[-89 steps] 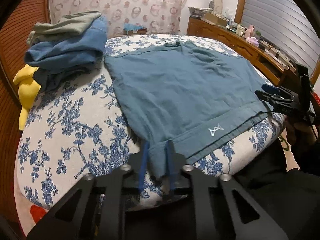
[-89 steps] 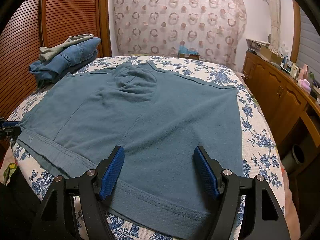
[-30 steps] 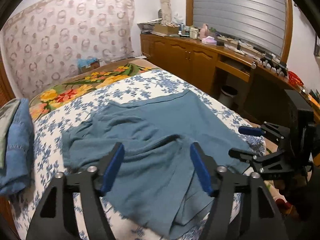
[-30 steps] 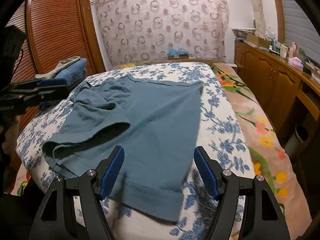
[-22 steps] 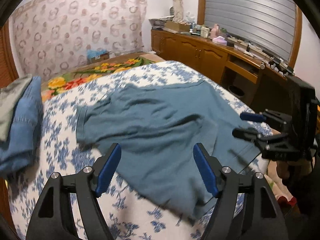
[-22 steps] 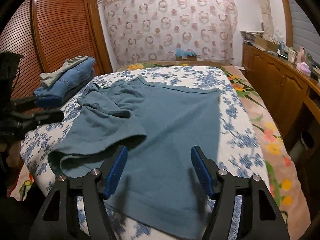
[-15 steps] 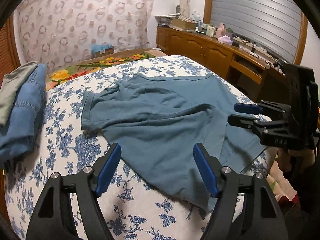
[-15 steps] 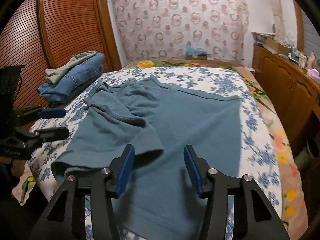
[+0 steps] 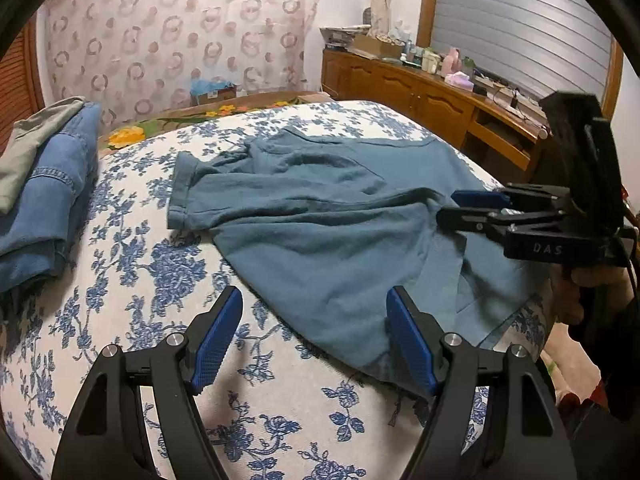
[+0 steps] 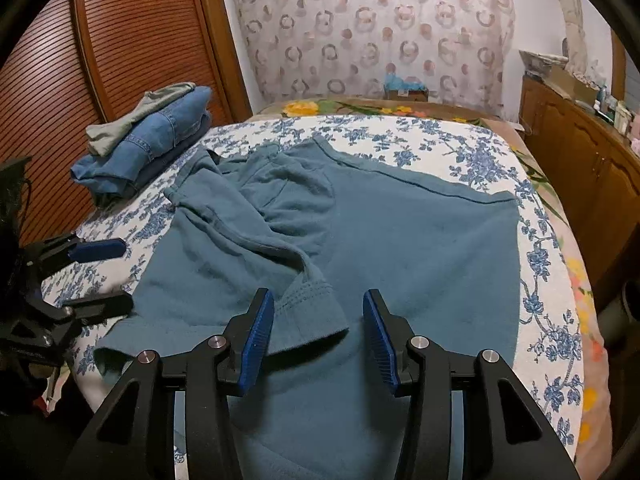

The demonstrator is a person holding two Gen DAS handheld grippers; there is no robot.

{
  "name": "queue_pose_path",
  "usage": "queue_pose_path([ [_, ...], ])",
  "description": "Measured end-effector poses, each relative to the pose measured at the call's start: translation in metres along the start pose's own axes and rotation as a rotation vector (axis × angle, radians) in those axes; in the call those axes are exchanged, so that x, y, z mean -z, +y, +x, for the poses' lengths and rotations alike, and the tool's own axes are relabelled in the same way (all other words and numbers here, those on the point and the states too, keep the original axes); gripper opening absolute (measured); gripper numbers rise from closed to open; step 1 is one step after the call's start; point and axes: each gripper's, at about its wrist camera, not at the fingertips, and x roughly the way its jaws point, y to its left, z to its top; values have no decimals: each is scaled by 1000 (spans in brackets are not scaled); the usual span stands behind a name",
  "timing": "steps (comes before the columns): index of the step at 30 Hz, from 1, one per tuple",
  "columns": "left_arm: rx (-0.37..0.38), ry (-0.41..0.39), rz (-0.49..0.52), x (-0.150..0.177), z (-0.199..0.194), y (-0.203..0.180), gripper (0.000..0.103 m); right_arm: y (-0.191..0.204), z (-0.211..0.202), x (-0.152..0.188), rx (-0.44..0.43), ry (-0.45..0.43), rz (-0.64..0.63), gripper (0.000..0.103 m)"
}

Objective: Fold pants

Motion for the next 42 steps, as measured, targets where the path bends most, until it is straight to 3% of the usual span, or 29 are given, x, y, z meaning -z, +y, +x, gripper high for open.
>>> queue_pose_path([
  [3,-2,-3,-14,2,-1,3,75,2,4,-1,-3,15,-3,48],
  [5,-2,-3,-17,3,0,4,75,3,5,-2,-4,19,-7,33],
  [6,-2,-2,-18,3,0,4,75,5,5,-2,-14,22,-15,20],
  [9,-2,-1,-18,4,0,3,75,9,0,-2,-31,0,-32,11],
  [14,21,-12,-10,3,-11,-7,75,12,-17,-2,-31,-55,-27,9],
  [21,102,7,89,5,-10,-44,75,16,-30,-2,-26,-88,-31,9],
  [27,42,101,132,13,17,-51,75,15,-46,1,-7,-133,-13,9],
  [33,28,79,123,13,7,-45,75,9,-72,11,20,-185,21,9],
  [42,38,77,129,15,3,-45,75,8,-100,40,64,-179,34,9],
])
